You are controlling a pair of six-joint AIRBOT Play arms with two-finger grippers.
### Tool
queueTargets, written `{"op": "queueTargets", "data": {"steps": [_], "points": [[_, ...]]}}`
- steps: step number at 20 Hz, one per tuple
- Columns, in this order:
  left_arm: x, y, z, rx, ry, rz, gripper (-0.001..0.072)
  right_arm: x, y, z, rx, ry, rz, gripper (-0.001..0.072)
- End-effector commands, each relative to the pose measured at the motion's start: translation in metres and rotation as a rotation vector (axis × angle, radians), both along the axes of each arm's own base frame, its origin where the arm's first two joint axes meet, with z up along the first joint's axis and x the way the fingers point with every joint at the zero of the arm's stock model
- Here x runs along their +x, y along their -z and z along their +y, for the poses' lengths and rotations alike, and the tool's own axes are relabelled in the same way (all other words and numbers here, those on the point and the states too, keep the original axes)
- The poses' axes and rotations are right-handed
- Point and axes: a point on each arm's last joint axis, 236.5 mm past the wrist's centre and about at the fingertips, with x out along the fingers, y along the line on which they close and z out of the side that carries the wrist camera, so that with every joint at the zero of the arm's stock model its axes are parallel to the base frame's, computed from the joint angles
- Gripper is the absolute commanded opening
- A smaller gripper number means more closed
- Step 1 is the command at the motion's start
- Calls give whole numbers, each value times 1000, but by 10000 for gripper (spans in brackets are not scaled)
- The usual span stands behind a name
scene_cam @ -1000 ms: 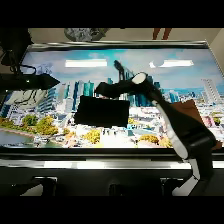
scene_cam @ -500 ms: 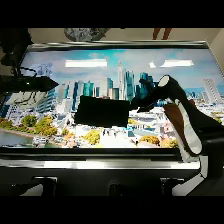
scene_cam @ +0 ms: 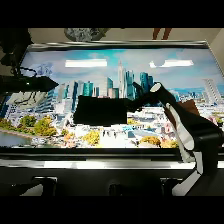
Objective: Fold the shirts.
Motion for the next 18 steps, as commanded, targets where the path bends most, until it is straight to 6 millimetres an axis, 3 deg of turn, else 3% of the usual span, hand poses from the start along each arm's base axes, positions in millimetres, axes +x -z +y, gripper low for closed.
{"op": "queueTargets", "data": {"steps": [1,6,9,12,15,18], "points": [[0,0,0,1,0,-1,31,23,-63,-30,52,35,-174,50],[0,0,0,1,0,-1,31,17,-176,-161,33,237,-333,50],[0,0,0,1,0,-2,31,-1,-220,-234,-13,402,-390,50],[0,0,2,17,10,-10,32,-31,-239,-296,-72,538,-388,50],[0,1,3,22,10,-10,31,-71,-241,-329,-85,578,-321,51],[0,1,3,22,10,-10,31,-94,-251,-369,-122,693,-334,51]]}}
